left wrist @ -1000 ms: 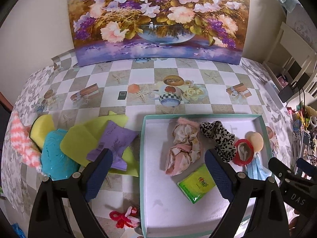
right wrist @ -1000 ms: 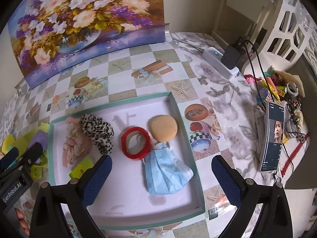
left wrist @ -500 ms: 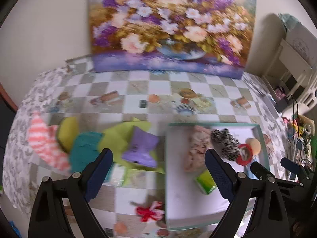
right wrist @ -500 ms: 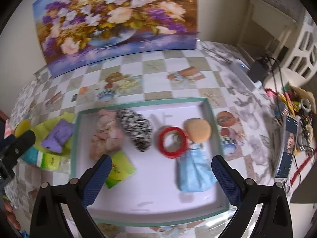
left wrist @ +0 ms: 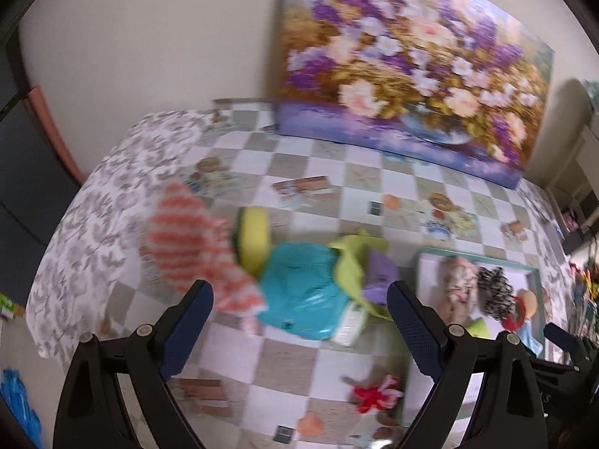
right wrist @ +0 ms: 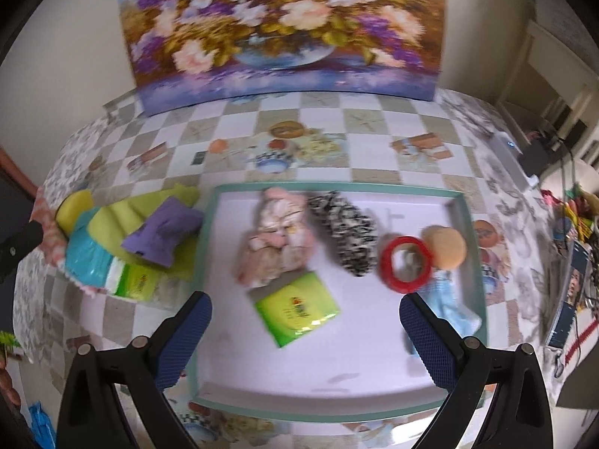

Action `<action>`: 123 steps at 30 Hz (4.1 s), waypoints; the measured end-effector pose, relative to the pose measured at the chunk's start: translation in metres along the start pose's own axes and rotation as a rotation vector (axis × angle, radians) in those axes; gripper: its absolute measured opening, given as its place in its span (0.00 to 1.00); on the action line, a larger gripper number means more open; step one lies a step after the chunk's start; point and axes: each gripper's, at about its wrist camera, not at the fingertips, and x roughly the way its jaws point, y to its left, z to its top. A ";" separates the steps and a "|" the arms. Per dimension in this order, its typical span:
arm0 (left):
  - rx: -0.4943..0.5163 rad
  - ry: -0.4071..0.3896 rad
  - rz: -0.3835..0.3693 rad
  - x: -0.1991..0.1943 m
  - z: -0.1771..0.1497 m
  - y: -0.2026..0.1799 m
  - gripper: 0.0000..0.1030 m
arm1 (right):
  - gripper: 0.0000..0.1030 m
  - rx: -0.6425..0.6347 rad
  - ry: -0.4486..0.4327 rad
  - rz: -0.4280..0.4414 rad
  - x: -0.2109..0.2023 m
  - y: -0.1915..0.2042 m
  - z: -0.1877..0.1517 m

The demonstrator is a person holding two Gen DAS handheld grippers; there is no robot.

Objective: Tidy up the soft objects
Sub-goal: 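Move both open tools away from the tray back toward the pile, then lower the left tool onto the pink-white striped cloth, then close the left tool on the striped cloth edge, then lift the striped cloth with the left tool while the right tool grasps the purple packet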

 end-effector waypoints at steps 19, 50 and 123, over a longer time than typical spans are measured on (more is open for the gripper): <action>-0.257 0.076 0.030 0.037 -0.025 0.102 0.91 | 0.99 -0.129 0.061 0.190 0.031 0.101 -0.009; -0.415 0.044 -0.033 0.084 0.008 0.108 0.65 | 0.96 -0.074 0.049 0.232 0.050 0.102 0.030; -0.436 0.044 -0.171 0.083 -0.020 0.125 0.11 | 0.78 -0.021 0.038 0.259 0.056 0.091 0.032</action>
